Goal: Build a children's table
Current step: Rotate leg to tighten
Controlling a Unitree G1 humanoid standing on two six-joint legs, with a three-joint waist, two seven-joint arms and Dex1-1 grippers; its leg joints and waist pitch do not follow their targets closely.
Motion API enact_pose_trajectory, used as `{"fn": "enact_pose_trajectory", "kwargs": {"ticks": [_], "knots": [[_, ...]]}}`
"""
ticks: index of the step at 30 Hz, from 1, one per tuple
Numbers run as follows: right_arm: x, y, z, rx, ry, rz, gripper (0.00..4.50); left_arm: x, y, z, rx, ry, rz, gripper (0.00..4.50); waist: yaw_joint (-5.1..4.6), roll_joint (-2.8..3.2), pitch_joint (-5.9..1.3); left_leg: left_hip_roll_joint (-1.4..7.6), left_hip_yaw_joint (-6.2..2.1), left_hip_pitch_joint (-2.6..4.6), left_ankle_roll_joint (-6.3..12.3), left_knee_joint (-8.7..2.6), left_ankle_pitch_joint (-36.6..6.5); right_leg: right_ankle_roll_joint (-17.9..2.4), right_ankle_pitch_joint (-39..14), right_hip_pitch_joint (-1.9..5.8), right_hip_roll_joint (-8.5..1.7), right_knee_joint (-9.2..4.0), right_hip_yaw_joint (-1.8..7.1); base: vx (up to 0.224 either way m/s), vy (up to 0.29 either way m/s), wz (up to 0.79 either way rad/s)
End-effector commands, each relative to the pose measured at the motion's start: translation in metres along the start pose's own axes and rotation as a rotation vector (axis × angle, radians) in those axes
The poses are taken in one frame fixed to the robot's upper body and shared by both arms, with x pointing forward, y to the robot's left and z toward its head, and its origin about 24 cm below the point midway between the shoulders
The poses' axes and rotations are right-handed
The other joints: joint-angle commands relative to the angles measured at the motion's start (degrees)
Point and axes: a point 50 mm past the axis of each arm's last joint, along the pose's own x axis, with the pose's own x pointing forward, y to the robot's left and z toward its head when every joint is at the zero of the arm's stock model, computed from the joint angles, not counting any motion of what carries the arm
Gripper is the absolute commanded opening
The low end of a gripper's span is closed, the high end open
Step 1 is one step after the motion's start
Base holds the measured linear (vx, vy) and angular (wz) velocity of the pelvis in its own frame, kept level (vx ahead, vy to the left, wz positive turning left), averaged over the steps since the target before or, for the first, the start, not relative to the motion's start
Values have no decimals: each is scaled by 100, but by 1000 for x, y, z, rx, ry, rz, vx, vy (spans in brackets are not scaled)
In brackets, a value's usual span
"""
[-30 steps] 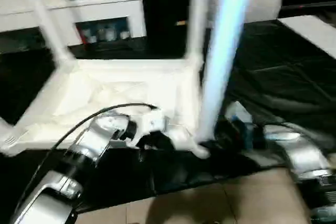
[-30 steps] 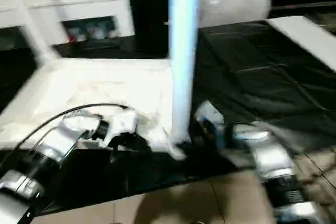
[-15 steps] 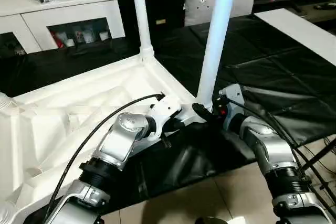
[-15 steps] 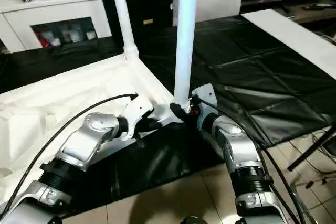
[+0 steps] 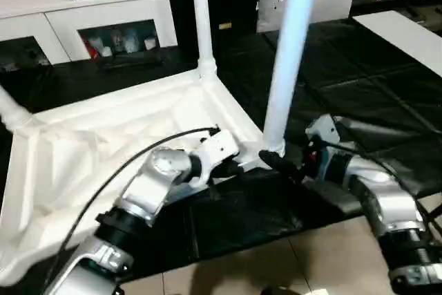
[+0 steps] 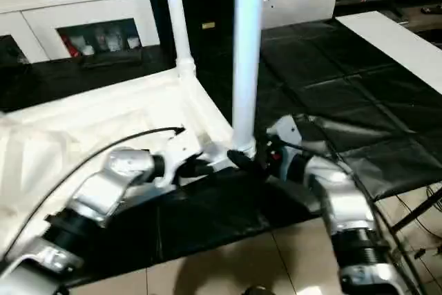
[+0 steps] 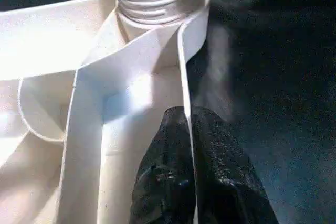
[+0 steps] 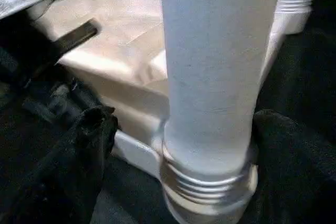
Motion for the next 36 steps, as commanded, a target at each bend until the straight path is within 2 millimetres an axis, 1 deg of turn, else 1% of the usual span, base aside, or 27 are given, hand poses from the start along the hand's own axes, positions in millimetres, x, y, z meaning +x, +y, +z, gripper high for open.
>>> {"fn": "enact_pose_trajectory", "kwargs": {"ticks": [1,2,3,4,5,7,8,9,11,12,13,14,15,17,19,21,22,23,25,26,27,28,31,33,34,35,36], "knots": [[0,2,6,-59,6,51,443,2,-5,-1,65,16,-92,0,17,-80,-351,286,-64,-35,728,-432,-775,-806,-1973,390,-340,-431,345,0,0,0],[-4,2,7,-68,26,101,443,-1,-6,-4,89,14,-142,0,50,-79,-345,278,-60,-29,716,-434,-803,-795,-2029,389,-338,-446,340,0,0,0],[-4,2,7,-68,26,101,443,-1,-6,-4,89,14,-142,0,54,-85,-350,277,-54,-29,712,-432,-801,-783,-2033,393,-336,-439,344,0,0,0],[-7,3,8,-70,47,154,443,-3,-7,-7,120,33,-193,0,79,-95,-349,283,-54,-25,710,-434,-789,-789,-2041,389,-341,-439,345,0,0,0],[-9,5,8,-74,71,204,443,-6,-8,-10,149,60,-238,0,112,-84,-355,292,-58,-23,726,-438,-787,-782,-2033,394,-335,-428,345,0,0,0],[-11,6,8,-77,91,245,443,-7,-8,-12,168,74,-275,0,129,-86,-350,309,-55,-19,725,-442,-771,-811,-1958,384,-333,-414,351,0,0,0],[-11,7,7,-76,99,261,443,-7,-8,-11,176,75,-290,0,149,-87,-352,320,-53,-6,705,-446,-772,-823,-1947,383,-342,-409,359,0,0,0],[-12,8,7,-76,109,281,443,-8,-9,-11,189,75,-315,0,153,-90,-348,315,-55,-13,706,-448,-775,-825,-1955,390,-337,-408,356,0,0,0],[-12,9,6,-77,122,310,443,-8,-9,-11,204,79,-348,0,179,-93,-356,326,-46,-2,673,-450,-762,-841,-1942,387,-352,-398,370,0,0,0],[-12,10,6,-82,136,343,443,-9,-9,-12,224,85,-385,0,204,-96,-359,316,-42,3,677,-446,-737,-849,-1937,382,-345,-403,366,0,0,0],[-10,11,5,-90,140,353,443,-9,-9,-12,236,90,-400,0,211,-97,-363,318,-36,7,675,-446,-722,-855,-1913,383,-346,-398,371,0,0,0],[-9,11,5,-97,140,355,443,-8,-8,-12,242,93,-407,0,227,-97,-369,323,-42,-8,674,-443,-650,-897,-1794,389,-355,-372,371,0,0,0],[-8,11,4,-93,137,357,443,-8,-8,-12,248,94,-413,0,229,-96,-369,327,-37,0,668,-445,-653,-903,-1783,385,-354,-374,374,0,0,0],[-6,14,4,-82,129,372,415,-7,-8,-10,251,90,-421,0,237,-97,-374,333,-40,0,646,-446,-639,-928,-1744,392,-363,-361,377,0,0,0],[-4,15,4,-74,124,384,404,-5,-8,-9,252,87,-425,0,248,-95,-372,330,-32,1,634,-447,-634,-924,-1771,394,-359,-369,375,0,0,0],[-4,17,4,-71,122,392,382,-5,-8,-9,254,84,-431,0,255,-94,-374,329,-33,0,621,-446,-648,-911,-1798,396,-362,-369,373,0,0,0],[-4,17,4,-71,122,392,382,-5,-8,-9,254,84,-431,0,256,-99,-372,325,-30,-4,623,-445,-645,-896,-1812,396,-358,-374,373,0,0,0],[-3,17,3,-67,122,399,363,-5,-8,-10,256,87,-439,0,258,-98,-371,324,-30,-3,623,-447,-646,-888,-1832,398,-360,-379,372,0,0,0],[-3,18,2,-65,123,403,350,-5,-8,-13,262,97,-444,0,266,-99,-374,328,-30,3,607,-448,-671,-868,-1871,394,-362,-381,372,0,0,0],[-3,18,2,-64,124,404,337,-5,-8,-13,263,99,-445,0,270,-94,-372,326,-35,-5,606,-449,-650,-864,-1854,399,-363,-379,371,0,0,0],[-2,18,1,-61,125,406,337,-5,-8,-14,263,100,-447,0,269,-93,-373,330,-36,-7,606,-451,-649,-865,-1846,399,-362,-378,370,0,0,0],[-2,18,1,-58,126,407,324,-6,-7,-15,262,100,-447,0,272,-106,-376,326,-32,-1,613,-447,-634,-864,-1821,394,-358,-375,371,0,0,0],[-2,19,-2,-52,137,412,301,-6,-8,-16,257,102,-449,0,280,-105,-372,329,-31,-1,607,-450,-643,-860,-1861,395,-364,-378,373,0,0,0],[-2,20,-3,-48,139,413,281,-6,-8,-17,253,104,-450,0,294,-104,-364,328,-24,5,593,-454,-682,-837,-1963,390,-363,-390,372,0,0,0],[-1,20,-4,-45,140,411,267,-6,-8,-17,249,105,-452,0,298,-135,-362,324,-21,9,582,-456,-703,-809,-2042,390,-366,-399,373,0,0,0],[-1,21,-5,-38,140,409,267,-5,-9,-18,242,106,-454,0,303,-125,-360,322,-21,9,574,-457,-706,-799,-2077,391,-368,-399,371,0,0,0],[0,21,-6,-31,139,408,265,-5,-10,-19,233,106,-453,0,300,-131,-352,321,-20,10,562,-462,-739,-760,-2172,388,-367,-414,369,0,0,0]]}}
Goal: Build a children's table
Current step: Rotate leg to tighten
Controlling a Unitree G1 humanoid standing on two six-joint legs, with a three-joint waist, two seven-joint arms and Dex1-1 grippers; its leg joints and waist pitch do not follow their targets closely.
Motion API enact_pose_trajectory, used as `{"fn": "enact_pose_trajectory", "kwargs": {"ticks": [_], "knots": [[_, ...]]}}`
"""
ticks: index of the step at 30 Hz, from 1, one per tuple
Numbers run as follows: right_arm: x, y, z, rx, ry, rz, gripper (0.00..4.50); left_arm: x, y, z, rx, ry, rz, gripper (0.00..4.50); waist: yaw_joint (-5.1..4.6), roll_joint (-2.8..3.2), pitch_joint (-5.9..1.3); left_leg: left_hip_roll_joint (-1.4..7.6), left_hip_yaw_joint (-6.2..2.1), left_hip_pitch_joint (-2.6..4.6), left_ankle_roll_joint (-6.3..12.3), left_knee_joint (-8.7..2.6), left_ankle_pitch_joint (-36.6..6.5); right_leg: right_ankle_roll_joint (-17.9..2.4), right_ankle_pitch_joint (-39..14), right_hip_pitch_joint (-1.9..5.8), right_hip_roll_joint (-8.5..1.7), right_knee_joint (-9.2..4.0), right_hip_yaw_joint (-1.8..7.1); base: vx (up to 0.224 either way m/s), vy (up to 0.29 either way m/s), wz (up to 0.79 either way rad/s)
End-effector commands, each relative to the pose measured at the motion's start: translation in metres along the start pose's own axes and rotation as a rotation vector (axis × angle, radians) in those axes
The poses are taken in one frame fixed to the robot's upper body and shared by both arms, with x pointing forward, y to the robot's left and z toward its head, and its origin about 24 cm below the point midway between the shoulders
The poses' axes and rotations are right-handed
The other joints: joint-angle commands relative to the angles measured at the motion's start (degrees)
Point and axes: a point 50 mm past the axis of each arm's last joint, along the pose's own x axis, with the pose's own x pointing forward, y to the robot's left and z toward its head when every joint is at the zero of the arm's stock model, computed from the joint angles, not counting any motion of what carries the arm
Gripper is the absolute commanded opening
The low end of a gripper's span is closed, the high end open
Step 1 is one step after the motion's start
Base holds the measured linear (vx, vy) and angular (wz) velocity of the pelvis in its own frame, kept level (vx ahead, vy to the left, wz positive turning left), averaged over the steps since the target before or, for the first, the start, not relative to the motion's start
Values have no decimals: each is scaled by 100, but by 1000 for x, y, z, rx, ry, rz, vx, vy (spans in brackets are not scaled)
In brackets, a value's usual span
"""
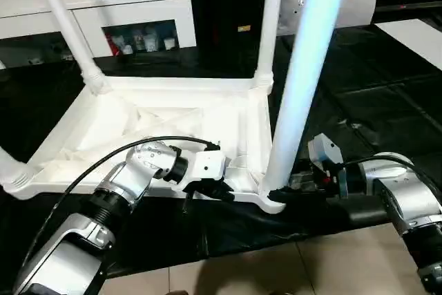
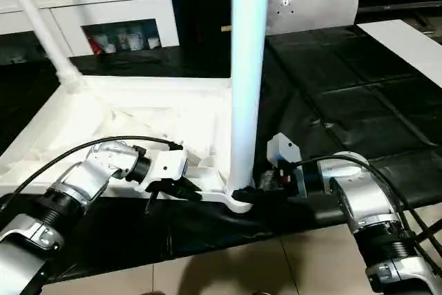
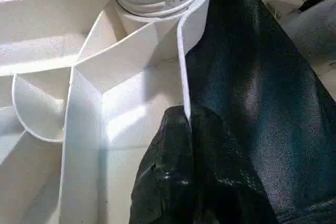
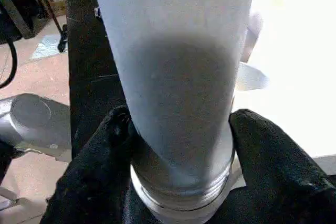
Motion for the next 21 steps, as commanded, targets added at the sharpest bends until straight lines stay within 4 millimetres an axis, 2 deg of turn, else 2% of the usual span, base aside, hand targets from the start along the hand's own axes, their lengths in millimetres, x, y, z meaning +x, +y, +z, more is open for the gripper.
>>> {"fn": "enact_pose_trajectory", "kwargs": {"ticks": [1,6,7,8,13,14,15,16,17,18,19,20,21], "knots": [[8,3,-5,31,7,29,262,12,-12,-9,-16,61,-102,0,-28,-121,-343,326,-62,-46,562,-465,-750,-751,-2203,359,-352,-427,349,0,0,0],[15,4,-7,66,-7,12,238,15,-13,-9,-85,14,-76,0,-75,-124,-324,319,-65,-29,474,-490,-914,-668,-2466,359,-348,-472,348,0,0,0],[19,4,-8,83,-24,-10,228,15,-14,-8,-109,-11,-67,0,-82,-106,-320,318,-68,-27,457,-492,-938,-667,-2510,356,-354,-479,344,0,0,0],[21,4,-9,100,-29,-28,214,15,-15,-7,-122,-25,-60,0,-124,-108,-320,322,-77,-28,412,-503,-1030,-648,-2584,357,-354,-486,339,0,0,0],[31,3,-14,172,-39,-109,206,13,-14,-4,-183,-64,9,0,-242,-106,-279,300,-97,-13,314,-521,-1357,-498,-3051,333,-353,-546,319,0,0,0],[40,0,-17,210,-48,-198,206,15,-11,1,-235,-89,95,0,-315,-104,-255,288,-109,2,236,-523,-1549,-401,-3345,314,-347,-580,297,0,0,0],[43,-1,-17,219,-54,-235,205,16,-10,3,-258,-97,130,0,-349,-106,-236,272,-112,5,207,-517,-1640,-344,-3504,300,-342,-607,273,0,0,0],[47,-4,-18,238,-58,-287,205,18,-8,6,-283,-110,181,0,-417,-107,-211,235,-123,16,130,-496,-1829,-189,-3829,285,-333,-664,215,0,0,0],[50,-6,-19,250,-61,-325,205,20,-6,9,-302,-123,224,0,-466,-99,-194,220,-127,61,95,-479,-1961,-99,-4016,251,-327,-713,174,0,0,0],[55,-10,-19,271,-67,-394,205,22,-2,14,-340,-146,290,0,-584,-93,-173,179,-143,104,58,-433,-2211,101,-4317,229,-310,-803,68,0,0,0],[55,-10,-19,271,-67,-394,205,22,-2,14,-340,-146,290,0,-716,-56,-164,183,-184,129,23,-430,-2426,213,-4334,262,-312,-884,-52,0,0,0],[62,-16,-19,319,-79,-486,205,26,3,22,-384,-176,375,0,-866,-51,-162,248,-251,112,9,-485,-2779,283,-4135,330,-292,-889,-148,0,0,0],[69,-23,-18,366,-87,-578,205,30,9,31,-418,-196,457,0,-953,-4,-165,294,-296,71,-28,-518,-2913,255,-3923,403,-318,-837,-188,-1,52,-5]]}}
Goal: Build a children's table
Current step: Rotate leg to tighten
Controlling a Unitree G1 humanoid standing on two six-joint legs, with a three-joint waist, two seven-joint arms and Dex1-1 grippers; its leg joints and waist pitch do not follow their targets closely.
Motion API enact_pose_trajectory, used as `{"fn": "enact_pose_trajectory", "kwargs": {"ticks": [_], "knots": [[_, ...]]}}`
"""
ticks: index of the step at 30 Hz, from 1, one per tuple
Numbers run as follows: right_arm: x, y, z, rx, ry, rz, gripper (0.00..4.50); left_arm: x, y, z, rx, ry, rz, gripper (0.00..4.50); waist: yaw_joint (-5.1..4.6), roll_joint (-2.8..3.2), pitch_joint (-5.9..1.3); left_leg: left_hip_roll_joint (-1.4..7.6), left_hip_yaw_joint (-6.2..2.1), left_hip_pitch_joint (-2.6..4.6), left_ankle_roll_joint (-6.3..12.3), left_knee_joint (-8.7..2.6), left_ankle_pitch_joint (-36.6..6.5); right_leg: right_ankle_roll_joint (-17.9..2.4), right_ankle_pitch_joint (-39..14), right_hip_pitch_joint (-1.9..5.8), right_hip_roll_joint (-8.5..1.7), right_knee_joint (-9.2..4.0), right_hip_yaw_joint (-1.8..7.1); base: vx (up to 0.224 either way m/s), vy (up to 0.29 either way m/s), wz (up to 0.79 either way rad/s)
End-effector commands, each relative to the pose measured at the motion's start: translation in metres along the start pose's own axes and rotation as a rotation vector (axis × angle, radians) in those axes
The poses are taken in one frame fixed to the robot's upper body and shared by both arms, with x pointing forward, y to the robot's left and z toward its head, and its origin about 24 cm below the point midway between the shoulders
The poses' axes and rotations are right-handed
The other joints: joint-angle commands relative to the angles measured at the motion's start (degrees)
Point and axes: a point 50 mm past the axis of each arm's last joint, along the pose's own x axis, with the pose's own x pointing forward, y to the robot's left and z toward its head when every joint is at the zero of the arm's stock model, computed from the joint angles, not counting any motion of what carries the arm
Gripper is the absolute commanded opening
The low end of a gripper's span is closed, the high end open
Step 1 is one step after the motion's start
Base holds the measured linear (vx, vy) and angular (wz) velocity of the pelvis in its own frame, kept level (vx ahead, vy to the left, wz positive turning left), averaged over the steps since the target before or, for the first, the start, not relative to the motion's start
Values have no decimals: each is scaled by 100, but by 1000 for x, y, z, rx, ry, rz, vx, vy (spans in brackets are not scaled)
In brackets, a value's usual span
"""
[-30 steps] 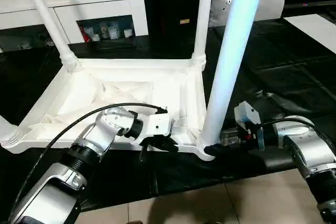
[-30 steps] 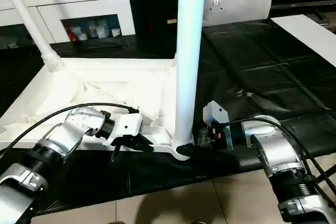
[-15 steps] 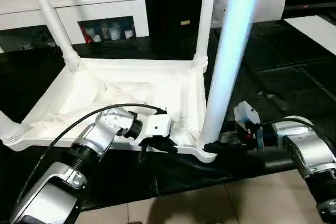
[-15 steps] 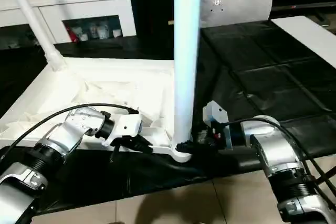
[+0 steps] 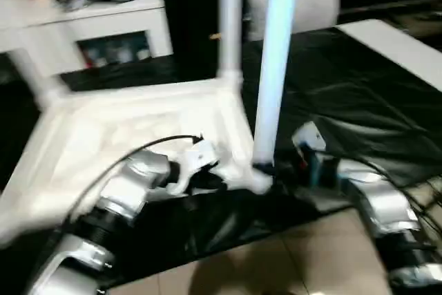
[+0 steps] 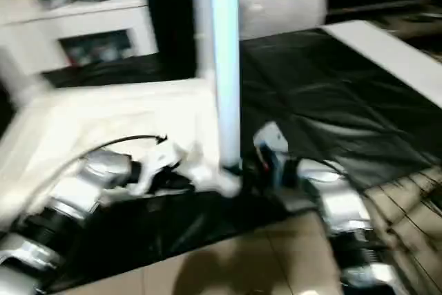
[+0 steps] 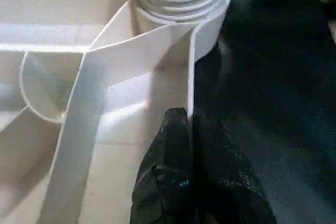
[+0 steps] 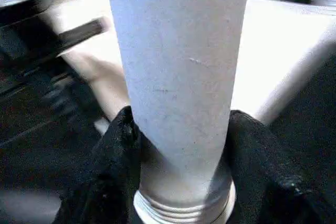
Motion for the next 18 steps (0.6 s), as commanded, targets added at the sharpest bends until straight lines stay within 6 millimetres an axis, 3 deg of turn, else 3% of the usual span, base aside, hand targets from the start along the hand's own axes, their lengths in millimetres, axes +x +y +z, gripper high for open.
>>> {"fn": "enact_pose_trajectory", "kwargs": {"ticks": [1,2,3,4,5,6,8,10,11,12,14,15,16,18], "knots": [[21,7,-23,138,90,-112,205,19,-14,36,4,-133,37,0,-165,-16,-164,372,-305,-148,-36,-614,-3230,270,-3607,320,-297,-481,32,-24,55,-4],[28,5,-22,169,83,-176,205,23,-14,41,-1,-146,81,0,-181,27,-161,431,-349,-169,-52,-688,-3470,241,-3445,359,-295,-379,58,-24,55,-4],[33,3,-21,194,81,-231,205,26,-13,44,0,-153,113,0,-279,23,-192,460,-386,-186,-116,-728,-3602,43,-2944,350,-357,-260,210,0,0,0],[37,2,-21,210,80,-268,205,28,-12,47,0,-156,135,0,-341,-18,-188,376,-350,-172,-121,-696,-3549,-13,-2996,295,-366,-349,204,0,0,0],[46,1,-16,262,35,-310,240,31,-11,51,38,-135,175,0,-433,-112,-214,144,-246,-131,-65,-487,-2962,-52,-3758,172,-460,-564,120,0,0,0],[48,2,-13,242,22,-312,275,31,-10,52,46,-128,183,0,-461,-108,-213,113,-232,-148,-27,-452,-2778,-11,-3912,178,-465,-599,84,0,0,0],[50,3,-8,223,-14,-312,282,30,-6,53,45,-117,207,0,-474,-74,-230,137,-240,-217,66,-446,-2439,49,-3812,215,-485,-605,87,0,0,0],[47,2,-5,200,-40,-303,295,26,-2,51,61,-101,226,0,-441,-70,-266,202,-261,-240,126,-477,-2221,-159,-3227,210,-467,-527,151,0,0,0],[46,1,-5,186,-46,-307,310,26,0,50,67,-94,237,0,-398,-89,-302,239,-266,-330,263,-496,-1801,-456,-2496,241,-447,-389,230,0,0,0],[44,0,-4,175,-51,-304,318,25,1,49,70,-88,242,0,-383,-88,-317,243,-266,-365,322,-489,-1627,-527,-2295,261,-446,-349,249,0,0,0],[34,-5,-3,135,-83,-276,341,21,5,43,83,-70,244,0,-314,-98,-359,248,-242,-366,517,-452,-1174,-740,-1709,246,-436,-258,300,51,-13,7],[27,-7,-2,113,-100,-250,353,19,8,40,88,-61,242,0,-260,-70,-377,254,-228,-361,677,-421,-864,-874,-1338,255,-439,-192,322,62,-19,7],[23,-9,-2,100,-109,-233,353,18,9,39,91,-56,242,0,-182,-83,-404,243,-221,-402,871,-379,-481,-956,-890,300,-443,-134,329,61,-25,3],[10,-12,1,47,-130,-186,370,14,12,34,122,-44,208,0,-72,-97,-486,223,-219,-399,1186,-279,316,-1124,107,307,-434,27,349,30,-12,2]]}}
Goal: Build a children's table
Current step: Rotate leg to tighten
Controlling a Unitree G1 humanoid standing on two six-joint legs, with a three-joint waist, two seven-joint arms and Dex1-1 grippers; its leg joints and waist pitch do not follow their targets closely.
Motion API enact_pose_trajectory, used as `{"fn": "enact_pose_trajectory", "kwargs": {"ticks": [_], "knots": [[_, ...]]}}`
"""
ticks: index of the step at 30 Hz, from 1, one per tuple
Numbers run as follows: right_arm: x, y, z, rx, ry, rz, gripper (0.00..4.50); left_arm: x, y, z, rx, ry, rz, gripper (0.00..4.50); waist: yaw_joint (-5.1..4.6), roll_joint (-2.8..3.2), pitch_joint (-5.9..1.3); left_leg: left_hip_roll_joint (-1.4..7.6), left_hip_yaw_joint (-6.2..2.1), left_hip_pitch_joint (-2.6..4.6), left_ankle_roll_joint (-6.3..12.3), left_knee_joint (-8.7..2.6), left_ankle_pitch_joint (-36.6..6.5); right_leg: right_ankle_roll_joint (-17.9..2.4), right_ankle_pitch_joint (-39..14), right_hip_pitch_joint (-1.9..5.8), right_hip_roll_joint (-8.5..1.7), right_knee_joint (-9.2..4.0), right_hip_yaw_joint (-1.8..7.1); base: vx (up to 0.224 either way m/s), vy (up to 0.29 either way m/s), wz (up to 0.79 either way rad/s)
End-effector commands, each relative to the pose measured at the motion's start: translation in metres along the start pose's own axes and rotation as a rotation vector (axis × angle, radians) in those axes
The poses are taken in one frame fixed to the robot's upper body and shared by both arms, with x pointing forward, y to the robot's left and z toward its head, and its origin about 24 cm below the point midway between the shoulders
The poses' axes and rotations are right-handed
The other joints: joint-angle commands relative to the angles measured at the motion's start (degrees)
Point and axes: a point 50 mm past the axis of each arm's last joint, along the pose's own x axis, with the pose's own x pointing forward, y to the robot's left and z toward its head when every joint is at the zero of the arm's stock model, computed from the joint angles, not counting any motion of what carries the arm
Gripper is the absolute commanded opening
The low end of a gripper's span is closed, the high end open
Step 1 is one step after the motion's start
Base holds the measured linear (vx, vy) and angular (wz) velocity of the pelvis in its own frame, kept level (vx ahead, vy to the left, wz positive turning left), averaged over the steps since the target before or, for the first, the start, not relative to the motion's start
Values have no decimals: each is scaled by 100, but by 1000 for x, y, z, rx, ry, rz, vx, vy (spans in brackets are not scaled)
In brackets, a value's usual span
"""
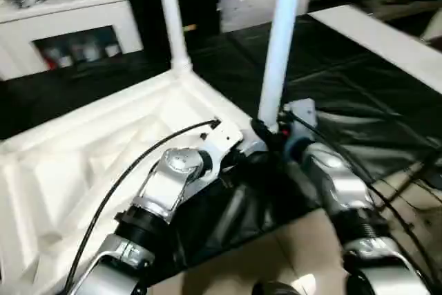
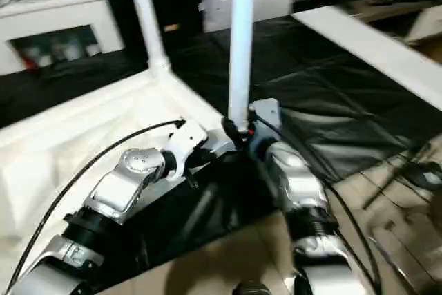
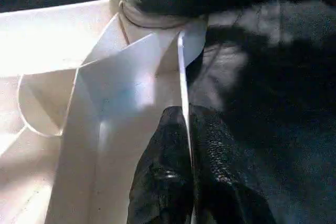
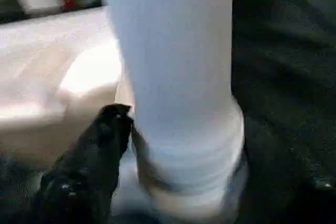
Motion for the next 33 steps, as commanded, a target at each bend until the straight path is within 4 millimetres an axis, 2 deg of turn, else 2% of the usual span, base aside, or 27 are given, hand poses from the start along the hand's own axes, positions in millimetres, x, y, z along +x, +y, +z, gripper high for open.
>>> {"fn": "enact_pose_trajectory", "kwargs": {"ticks": [1,3,4,5,6,7,8,9,11,13,15,17,19,21,25,28,29,33], "knots": [[-10,2,8,-58,-33,128,383,-6,7,-2,62,17,-32,0,101,-42,-511,278,-87,-92,1397,-258,877,-1212,690,520,-352,-74,427,0,0,0],[-20,-2,11,-100,-30,188,398,-9,9,-7,79,36,-68,0,214,-48,-472,272,-55,-86,1644,-244,935,-1207,674,497,-339,-83,428,0,0,0],[-23,-4,12,-115,-24,209,404,-10,9,-9,90,38,-92,0,260,-56,-458,272,-44,-88,1640,-249,786,-1169,463,495,-338,-112,427,0,0,0],[-28,-6,15,-155,-16,236,415,-12,8,-11,101,48,-137,0,359,-45,-425,305,-24,-65,1431,-295,277,-1039,-326,489,-333,-181,418,0,0,0],[-30,-8,16,-172,-10,250,427,-14,7,-12,110,52,-159,0,386,-47,-415,306,-19,-68,1331,-305,125,-977,-596,491,-330,-214,419,0,0,0],[-33,-9,17,-188,-2,269,427,-15,6,-14,121,55,-188,0,425,-26,-386,333,-10,-32,1108,-342,-156,-889,-1076,464,-326,-264,428,0,0,0],[-37,-11,19,-221,15,312,427,-18,5,-17,142,70,-242,0,450,-22,-366,335,-6,-17,1012,-361,-351,-844,-1344,452,-316,-308,421,0,0,0],[-38,-11,20,-230,21,328,427,-19,5,-19,148,77,-259,0,485,-36,-357,342,0,2,827,-384,-666,-752,-1729,452,-317,-346,433,0,0,0],[-42,-12,22,-246,35,371,427,-22,4,-22,166,87,-308,0,541,-35,-339,359,-2,39,608,-423,-947,-739,-1907,431,-311,-370,447,0,0,0],[-47,-13,25,-258,58,448,427,-27,2,-24,210,84,-396,0,575,-63,-324,351,-1,37,563,-441,-1109,-670,-2085,441,-311,-399,448,0,0,0],[-53,-11,26,-273,86,547,427,-33,1,-27,227,96,-493,0,630,-62,-348,358,4,55,564,-442,-1108,-641,-2070,450,-322,-382,469,0,0,0],[-56,-7,25,-282,128,654,427,-38,1,-31,283,138,-582,0,681,-77,-364,389,-4,45,646,-445,-868,-720,-1719,451,-316,-324,488,0,0,0],[-56,-5,25,-284,146,691,412,-40,0,-31,296,148,-620,0,722,-54,-370,396,9,53,665,-438,-739,-809,-1531,445,-320,-294,496,0,0,0],[-56,-5,24,-283,155,707,412,-40,0,-31,299,149,-640,0,773,-60,-383,397,27,70,650,-432,-624,-853,-1435,442,-320,-281,502,0,0,0],[-54,-2,25,-269,173,769,372,-41,-2,-30,320,155,-709,0,851,-88,-405,400,51,59,686,-419,-406,-891,-1271,450,-320,-227,523,0,0,0],[-55,2,25,-257,179,814,353,-41,-3,-29,332,155,-738,0,874,-108,-413,389,81,65,749,-406,-303,-894,-1239,441,-315,-217,548,0,0,0],[-55,3,24,-251,184,831,331,-41,-3,-29,335,153,-748,0,900,-107,-409,388,102,82,765,-406,-296,-901,-1314,417,-308,-230,558,0,0,0],[-54,8,21,-229,194,871,308,-39,-6,-28,339,145,-767,0,949,-105,-400,390,121,99,708,-416,-395,-861,-1557,405,-312,-261,573,0,0,0]]}}
